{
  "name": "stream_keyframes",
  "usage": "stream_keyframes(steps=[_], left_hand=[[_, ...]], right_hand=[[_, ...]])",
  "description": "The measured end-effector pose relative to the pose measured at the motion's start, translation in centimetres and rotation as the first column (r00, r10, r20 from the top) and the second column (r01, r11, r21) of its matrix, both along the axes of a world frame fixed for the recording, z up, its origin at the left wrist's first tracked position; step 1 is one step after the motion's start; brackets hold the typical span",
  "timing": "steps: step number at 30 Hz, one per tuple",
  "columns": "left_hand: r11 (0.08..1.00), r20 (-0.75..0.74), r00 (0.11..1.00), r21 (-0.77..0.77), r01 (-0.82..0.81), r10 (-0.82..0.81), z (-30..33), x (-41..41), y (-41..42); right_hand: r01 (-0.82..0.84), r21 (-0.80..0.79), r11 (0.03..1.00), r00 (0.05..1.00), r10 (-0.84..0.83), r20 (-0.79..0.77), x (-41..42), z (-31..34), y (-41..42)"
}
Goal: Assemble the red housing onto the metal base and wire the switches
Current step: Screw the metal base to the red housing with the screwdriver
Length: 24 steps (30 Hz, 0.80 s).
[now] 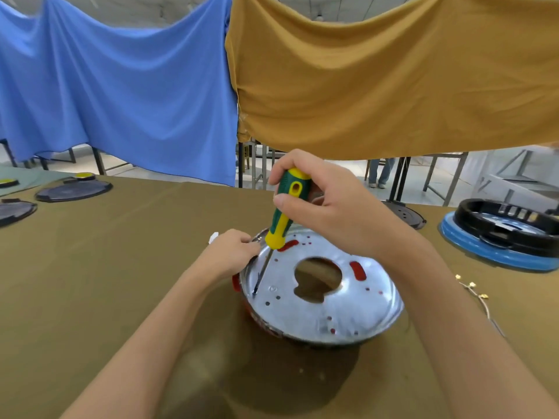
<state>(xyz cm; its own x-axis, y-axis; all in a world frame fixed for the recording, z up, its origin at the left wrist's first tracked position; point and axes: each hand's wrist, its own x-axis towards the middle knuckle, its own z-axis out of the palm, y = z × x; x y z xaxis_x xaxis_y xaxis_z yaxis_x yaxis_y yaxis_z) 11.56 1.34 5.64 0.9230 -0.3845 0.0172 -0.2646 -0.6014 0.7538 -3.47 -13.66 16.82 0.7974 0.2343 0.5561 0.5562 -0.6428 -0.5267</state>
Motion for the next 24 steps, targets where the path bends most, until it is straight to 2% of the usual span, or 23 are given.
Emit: stream_keyframes(steps=[2,5,7,9,13,18,24], left_hand=[[0.99,-0.011,0.994,-0.093,-0.105,0.105,-0.7,-0.1,0.6],[0.951,0.117,0.944,-0.018,-0.309,0.309,-1.4,-0.4,0.9],[0.921,0.158,0.91,0.012,-0.39,0.383,-1.6,-0.6,1.0],[0.936,0.106,0.931,0.014,-0.352,0.348,-1.9,-0.3,1.0],[0.972,-0.044,0.977,-0.095,-0.213,0.21,-1.8,0.6,1.1],[0.994,-0.125,0.99,-0.079,-0.073,0.063,-1.2,0.6,1.0],[0.993,-0.09,0.991,-0.051,-0.103,0.098,-1.3,0.9,0.6]], right_hand=[[-0.005,-0.003,1.0,1.0,0.005,-0.005,0.0,0.0,0.0],[0.004,-0.013,1.0,1.0,-0.004,0.005,0.1,0.1,-0.1],[0.019,-0.025,0.999,1.0,-0.018,0.024,0.3,0.1,-0.1],[0.036,-0.026,0.999,0.998,-0.035,0.045,0.5,0.1,-0.2],[0.059,-0.022,0.998,0.996,-0.057,0.075,0.9,-0.1,-0.2],[0.072,-0.018,0.997,0.994,-0.07,0.085,1.1,-0.3,0.0],[0.086,-0.022,0.996,0.993,-0.084,0.084,1.1,-0.2,-0.1]])
